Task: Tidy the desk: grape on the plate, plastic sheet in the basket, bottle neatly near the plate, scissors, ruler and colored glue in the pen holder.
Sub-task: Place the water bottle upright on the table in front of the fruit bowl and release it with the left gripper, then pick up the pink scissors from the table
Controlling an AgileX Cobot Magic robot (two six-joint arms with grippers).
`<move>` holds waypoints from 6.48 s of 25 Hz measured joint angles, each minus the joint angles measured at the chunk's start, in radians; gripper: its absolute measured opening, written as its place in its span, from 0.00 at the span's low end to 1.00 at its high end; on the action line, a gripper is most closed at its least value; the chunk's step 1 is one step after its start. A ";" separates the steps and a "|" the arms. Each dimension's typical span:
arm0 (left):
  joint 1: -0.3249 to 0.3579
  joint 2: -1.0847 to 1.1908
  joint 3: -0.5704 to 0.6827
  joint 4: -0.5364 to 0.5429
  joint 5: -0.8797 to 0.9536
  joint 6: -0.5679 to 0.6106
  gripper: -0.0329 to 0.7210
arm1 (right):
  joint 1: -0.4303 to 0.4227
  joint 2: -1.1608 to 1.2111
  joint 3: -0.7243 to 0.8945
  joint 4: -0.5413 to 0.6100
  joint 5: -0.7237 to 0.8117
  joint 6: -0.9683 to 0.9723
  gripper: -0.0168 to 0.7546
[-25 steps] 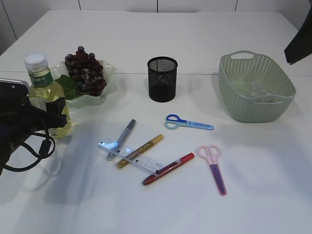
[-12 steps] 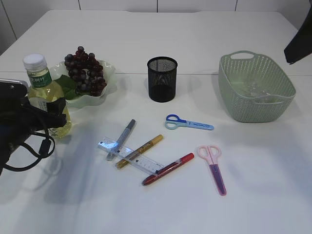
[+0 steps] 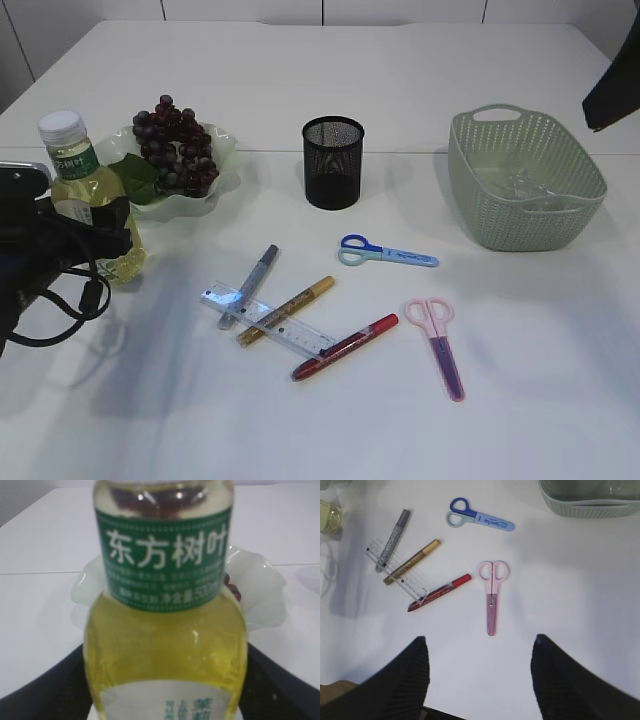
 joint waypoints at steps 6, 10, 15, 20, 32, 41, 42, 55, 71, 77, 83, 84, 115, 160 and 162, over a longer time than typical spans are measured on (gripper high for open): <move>0.000 -0.003 0.000 0.044 0.002 -0.004 0.78 | 0.000 0.000 0.000 0.000 0.000 0.000 0.67; 0.000 -0.003 0.000 0.066 0.003 -0.018 0.78 | 0.000 0.000 0.000 0.000 0.000 0.000 0.67; 0.000 -0.003 0.000 0.054 0.003 -0.027 0.83 | 0.000 0.000 0.000 0.000 0.000 0.000 0.67; 0.000 -0.008 0.000 0.042 0.003 -0.027 0.84 | 0.000 0.000 0.000 0.000 0.000 0.000 0.67; 0.000 -0.096 0.002 0.034 0.000 -0.027 0.83 | 0.000 0.000 0.000 0.002 0.001 0.000 0.67; 0.000 -0.187 0.002 0.018 0.000 -0.027 0.83 | 0.000 0.000 0.000 0.002 0.001 0.000 0.67; 0.000 -0.195 0.002 0.018 0.000 -0.027 0.83 | 0.000 0.000 0.000 0.002 0.001 0.000 0.67; 0.000 -0.366 0.006 0.024 0.039 -0.041 0.83 | 0.000 0.000 0.000 0.002 0.001 0.000 0.67; 0.000 -0.708 -0.043 -0.040 0.561 -0.072 0.83 | 0.000 0.000 0.000 -0.006 0.001 0.000 0.67; 0.000 -0.831 -0.119 0.014 1.014 -0.072 0.82 | 0.000 0.000 0.000 -0.004 0.001 0.000 0.67; 0.000 -0.931 -0.239 0.033 1.539 -0.073 0.82 | 0.000 0.000 0.000 0.016 0.001 0.000 0.67; 0.000 -0.941 -0.264 0.037 1.613 -0.073 0.82 | 0.000 0.000 0.000 0.024 0.001 0.000 0.67; 0.000 -0.962 -0.556 -0.023 2.385 -0.075 0.66 | 0.269 0.188 0.000 -0.214 0.001 0.362 0.67; 0.000 -0.962 -0.556 -0.024 2.387 -0.075 0.62 | 0.348 0.761 -0.081 -0.261 -0.097 0.362 0.67; 0.000 -0.962 -0.556 -0.024 2.387 -0.075 0.62 | 0.348 0.778 -0.081 -0.261 -0.100 0.363 0.67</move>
